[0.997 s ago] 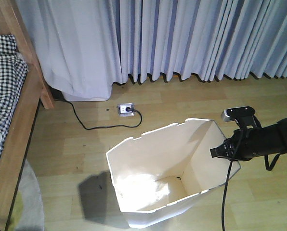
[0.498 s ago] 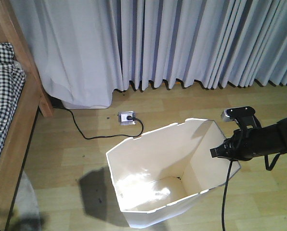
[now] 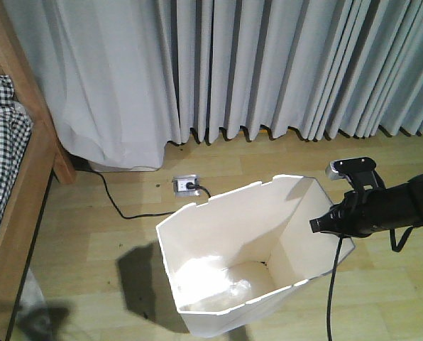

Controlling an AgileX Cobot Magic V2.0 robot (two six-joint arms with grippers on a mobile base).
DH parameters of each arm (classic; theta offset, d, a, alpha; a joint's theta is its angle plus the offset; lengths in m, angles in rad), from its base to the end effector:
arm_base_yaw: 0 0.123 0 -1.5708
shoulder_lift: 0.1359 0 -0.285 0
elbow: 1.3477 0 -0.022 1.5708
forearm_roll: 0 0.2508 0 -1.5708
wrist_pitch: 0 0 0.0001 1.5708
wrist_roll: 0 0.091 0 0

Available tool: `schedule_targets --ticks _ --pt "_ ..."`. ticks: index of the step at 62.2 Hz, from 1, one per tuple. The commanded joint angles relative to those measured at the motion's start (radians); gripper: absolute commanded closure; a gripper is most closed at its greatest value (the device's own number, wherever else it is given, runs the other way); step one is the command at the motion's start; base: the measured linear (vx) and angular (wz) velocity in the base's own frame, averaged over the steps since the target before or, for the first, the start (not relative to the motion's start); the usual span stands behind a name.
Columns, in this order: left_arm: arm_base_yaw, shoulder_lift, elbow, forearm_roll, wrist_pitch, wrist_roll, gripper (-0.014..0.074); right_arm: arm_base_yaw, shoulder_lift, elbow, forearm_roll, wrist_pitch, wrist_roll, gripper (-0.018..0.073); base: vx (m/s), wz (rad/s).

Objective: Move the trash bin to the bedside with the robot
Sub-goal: 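Carry the bin toward the curtains beside the bed's headboard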

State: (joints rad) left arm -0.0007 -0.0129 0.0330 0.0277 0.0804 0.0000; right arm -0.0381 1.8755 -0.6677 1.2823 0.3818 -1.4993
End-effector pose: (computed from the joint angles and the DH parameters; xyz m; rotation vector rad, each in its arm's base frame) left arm 0.0569 0.0002 0.1954 0.0207 1.5840 0.0228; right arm 0.2795 0.0220 0.0843 -0.3574 2.7059 0.4353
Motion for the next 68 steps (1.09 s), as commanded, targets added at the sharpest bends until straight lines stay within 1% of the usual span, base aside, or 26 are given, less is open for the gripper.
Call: schedule_targets --ticks 1,68 --pt "-0.006 -0.015 0.012 -0.009 -0.074 -0.014 0.0603 -0.001 -0.064 -0.026 0.082 0.134 0.025 0.0564 0.12 -0.01" --pt "-0.006 -0.015 0.012 -0.009 -0.074 -0.014 0.0603 -0.001 -0.064 -0.026 0.082 0.134 0.025 0.0564 0.11 0.03"
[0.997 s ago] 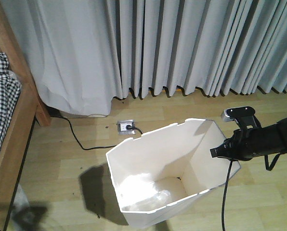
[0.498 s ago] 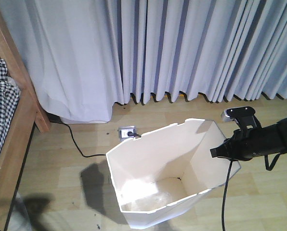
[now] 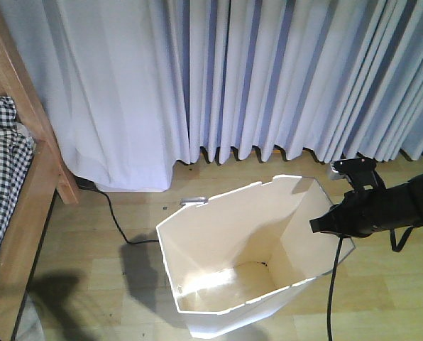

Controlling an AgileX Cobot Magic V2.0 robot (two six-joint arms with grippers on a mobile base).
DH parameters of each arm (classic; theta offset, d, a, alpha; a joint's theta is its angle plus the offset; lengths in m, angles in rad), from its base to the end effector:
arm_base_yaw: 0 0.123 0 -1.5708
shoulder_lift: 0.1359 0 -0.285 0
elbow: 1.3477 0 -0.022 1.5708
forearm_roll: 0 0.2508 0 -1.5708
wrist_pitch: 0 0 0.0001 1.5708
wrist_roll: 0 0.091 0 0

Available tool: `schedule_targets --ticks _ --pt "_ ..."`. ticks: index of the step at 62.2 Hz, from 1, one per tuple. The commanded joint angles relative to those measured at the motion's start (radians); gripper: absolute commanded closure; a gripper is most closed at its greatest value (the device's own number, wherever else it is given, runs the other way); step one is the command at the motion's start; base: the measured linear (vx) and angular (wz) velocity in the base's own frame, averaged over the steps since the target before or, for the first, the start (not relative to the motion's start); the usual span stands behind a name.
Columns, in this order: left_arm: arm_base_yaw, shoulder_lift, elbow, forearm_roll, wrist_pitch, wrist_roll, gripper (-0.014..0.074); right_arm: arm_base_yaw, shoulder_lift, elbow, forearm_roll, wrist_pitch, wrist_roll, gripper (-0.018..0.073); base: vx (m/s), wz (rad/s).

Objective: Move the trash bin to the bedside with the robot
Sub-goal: 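Carry the bin toward the curtains beside the bed's headboard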

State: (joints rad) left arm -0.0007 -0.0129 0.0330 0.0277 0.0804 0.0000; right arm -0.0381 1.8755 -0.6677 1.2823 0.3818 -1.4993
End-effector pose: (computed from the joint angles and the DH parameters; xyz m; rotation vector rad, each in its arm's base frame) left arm 0.0569 0.0002 0.1954 0.0207 1.5840 0.0228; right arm 0.2795 0.0220 0.0843 -0.3574 2.7059 0.4353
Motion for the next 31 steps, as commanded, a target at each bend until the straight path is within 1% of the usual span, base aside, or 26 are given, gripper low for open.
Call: schedule_targets --ticks 1,31 --pt "-0.006 -0.015 0.012 -0.009 -0.074 -0.014 0.0603 -0.001 -0.064 -0.026 0.082 0.134 0.025 0.0564 0.11 0.06" --pt "-0.006 -0.015 0.012 -0.009 -0.074 -0.014 0.0603 -0.001 -0.064 -0.026 0.082 0.134 0.025 0.0564 0.10 0.05"
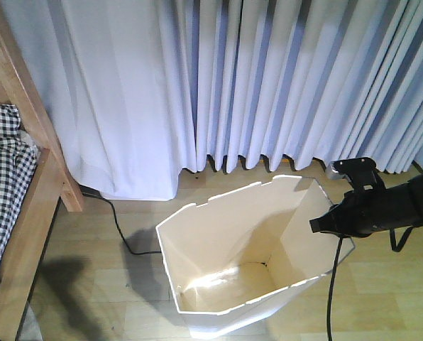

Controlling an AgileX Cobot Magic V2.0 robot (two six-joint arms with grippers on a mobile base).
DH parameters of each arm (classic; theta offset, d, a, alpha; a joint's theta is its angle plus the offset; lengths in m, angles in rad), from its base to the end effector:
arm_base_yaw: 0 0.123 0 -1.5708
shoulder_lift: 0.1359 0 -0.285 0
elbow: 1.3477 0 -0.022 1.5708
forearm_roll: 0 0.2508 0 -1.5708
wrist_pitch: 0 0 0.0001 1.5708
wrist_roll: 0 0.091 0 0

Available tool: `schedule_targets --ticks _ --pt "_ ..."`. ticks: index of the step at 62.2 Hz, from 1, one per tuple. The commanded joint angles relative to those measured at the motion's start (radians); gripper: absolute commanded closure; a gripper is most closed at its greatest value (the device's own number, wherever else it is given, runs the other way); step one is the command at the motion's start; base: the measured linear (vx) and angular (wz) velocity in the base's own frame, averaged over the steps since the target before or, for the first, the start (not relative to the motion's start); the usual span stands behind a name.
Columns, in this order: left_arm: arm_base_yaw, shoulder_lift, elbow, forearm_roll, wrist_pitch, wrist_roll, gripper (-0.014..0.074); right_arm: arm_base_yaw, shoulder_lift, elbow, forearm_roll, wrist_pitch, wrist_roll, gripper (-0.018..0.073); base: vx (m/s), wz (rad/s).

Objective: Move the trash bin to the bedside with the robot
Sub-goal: 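Carry the bin toward the curtains beside the bed's headboard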

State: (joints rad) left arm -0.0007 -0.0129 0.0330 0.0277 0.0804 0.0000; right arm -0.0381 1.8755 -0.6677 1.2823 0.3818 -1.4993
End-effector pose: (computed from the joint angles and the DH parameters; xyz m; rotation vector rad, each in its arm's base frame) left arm 0.0569 0.0002 0.1954 0.0207 1.5840 0.0228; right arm 0.2795 0.0220 0.0843 -0.3574 2.7059 0.4353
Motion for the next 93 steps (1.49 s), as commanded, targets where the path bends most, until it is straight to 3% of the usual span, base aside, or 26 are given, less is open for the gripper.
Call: schedule_targets --ticks 1,93 --pt "-0.006 -0.015 0.012 -0.009 -0.074 -0.014 0.0603 -0.001 -0.064 -0.026 0.082 0.134 0.025 0.0564 0.09 0.02" --pt "-0.006 -0.015 0.012 -0.009 -0.074 -0.014 0.0603 -0.001 -0.064 -0.026 0.082 0.135 0.025 0.0564 0.05 0.01"
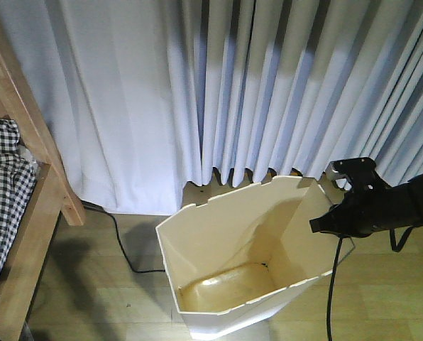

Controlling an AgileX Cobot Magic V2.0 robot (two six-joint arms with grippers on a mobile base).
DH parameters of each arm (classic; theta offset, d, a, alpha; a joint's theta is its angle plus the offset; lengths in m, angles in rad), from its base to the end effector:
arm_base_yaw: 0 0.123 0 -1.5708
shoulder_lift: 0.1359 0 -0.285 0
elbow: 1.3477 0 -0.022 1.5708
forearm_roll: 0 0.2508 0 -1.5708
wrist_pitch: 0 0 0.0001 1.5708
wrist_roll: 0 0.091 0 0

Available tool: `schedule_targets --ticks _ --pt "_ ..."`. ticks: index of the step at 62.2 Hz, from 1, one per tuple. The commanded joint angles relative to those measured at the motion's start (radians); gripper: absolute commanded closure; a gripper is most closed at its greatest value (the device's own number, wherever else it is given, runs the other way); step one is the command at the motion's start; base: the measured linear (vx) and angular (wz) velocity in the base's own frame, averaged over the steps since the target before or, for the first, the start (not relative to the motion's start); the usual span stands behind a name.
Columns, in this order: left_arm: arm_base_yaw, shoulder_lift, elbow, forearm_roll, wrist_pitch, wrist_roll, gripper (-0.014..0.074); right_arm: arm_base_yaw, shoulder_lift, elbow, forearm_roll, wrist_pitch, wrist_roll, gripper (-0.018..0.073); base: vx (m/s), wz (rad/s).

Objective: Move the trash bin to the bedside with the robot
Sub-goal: 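Carry the bin toward the curtains beside the bed's headboard, then lower the bin with the right gripper onto the floor beside the bed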

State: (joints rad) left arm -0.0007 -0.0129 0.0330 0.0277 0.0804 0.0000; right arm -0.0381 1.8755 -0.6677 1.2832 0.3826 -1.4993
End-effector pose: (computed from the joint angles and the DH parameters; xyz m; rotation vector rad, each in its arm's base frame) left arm 0.0569 0.0002 0.1954 0.0207 1.5840 0.0228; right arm 0.2795 0.0220 0.0844 -0.3564 2.7058 0.4367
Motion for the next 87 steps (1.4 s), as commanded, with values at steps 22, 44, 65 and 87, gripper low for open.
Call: schedule_targets --ticks 22,44,65,87 --pt "-0.006 -0.015 0.012 -0.009 -0.074 -0.014 0.0603 -0.001 -0.064 -0.026 0.126 0.134 0.024 0.0564 0.00 0.00" --pt "-0.006 -0.015 0.012 -0.009 -0.074 -0.014 0.0603 -0.002 0.014 -0.072 0.140 -0.053 0.084 0.0564 0.00 0.00" --pt "-0.006 -0.015 0.012 -0.009 -0.074 -0.014 0.0603 -0.003 0.322 -0.276 0.111 -0.046 0.086 0.0561 0.00 0.00" --pt "-0.006 -0.015 0.012 -0.009 -0.074 -0.014 0.0603 -0.019 0.670 -0.535 0.110 -0.014 0.093 0.0561 0.00 0.00"
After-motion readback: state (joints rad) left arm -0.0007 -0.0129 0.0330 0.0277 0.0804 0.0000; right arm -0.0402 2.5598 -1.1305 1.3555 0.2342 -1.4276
